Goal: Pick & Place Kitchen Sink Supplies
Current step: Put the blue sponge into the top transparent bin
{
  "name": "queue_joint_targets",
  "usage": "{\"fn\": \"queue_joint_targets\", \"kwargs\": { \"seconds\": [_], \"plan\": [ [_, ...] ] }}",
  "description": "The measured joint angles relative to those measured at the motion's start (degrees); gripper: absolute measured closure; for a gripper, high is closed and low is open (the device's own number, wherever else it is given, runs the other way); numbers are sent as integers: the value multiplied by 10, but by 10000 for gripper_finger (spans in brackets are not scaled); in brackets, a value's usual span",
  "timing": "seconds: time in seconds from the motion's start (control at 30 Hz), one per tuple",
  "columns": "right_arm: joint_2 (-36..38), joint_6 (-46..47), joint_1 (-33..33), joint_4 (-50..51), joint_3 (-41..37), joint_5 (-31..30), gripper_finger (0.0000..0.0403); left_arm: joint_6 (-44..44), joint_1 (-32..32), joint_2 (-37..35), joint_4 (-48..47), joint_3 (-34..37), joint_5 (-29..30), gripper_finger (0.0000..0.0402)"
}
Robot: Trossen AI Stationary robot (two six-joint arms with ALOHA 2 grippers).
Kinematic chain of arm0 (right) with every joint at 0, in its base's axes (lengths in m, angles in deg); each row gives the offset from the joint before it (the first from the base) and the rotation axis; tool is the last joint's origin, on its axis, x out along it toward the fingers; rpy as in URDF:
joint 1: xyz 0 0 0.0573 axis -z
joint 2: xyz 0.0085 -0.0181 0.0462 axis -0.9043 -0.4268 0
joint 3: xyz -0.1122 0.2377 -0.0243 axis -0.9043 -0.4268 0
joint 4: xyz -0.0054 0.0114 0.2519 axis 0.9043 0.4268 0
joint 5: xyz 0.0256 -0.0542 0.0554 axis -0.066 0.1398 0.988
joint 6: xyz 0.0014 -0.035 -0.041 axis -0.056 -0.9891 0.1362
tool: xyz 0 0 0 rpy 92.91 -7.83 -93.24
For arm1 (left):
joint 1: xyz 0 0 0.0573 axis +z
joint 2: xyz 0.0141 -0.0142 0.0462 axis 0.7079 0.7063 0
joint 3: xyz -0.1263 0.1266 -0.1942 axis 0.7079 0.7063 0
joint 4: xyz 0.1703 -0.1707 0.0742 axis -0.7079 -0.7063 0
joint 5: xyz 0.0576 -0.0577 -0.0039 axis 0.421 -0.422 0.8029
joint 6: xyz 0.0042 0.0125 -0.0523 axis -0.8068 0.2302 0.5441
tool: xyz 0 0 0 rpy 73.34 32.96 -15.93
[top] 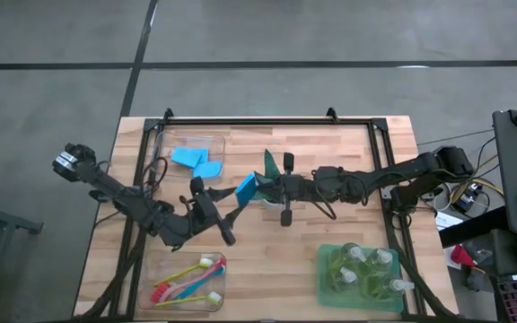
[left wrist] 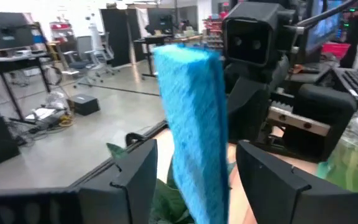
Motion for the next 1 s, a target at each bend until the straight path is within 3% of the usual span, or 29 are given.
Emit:
{"fn": "queue_joint_targets", "kwargs": {
  "seconds": [0.17,0.5,0.8,1.0],
  "plan": [
    [-1,2,0,2,0,0,394,2,9,0,0,0,-27,234],
    [0,3,0,11,0,2,394,-18,9,0,-3,0,-29,387],
    [2,4,-2,20,0,14,387,-60,9,-4,-13,0,-5,392],
    [8,17,-7,60,0,19,320,-62,10,-27,-69,0,40,394]
  ]
}}
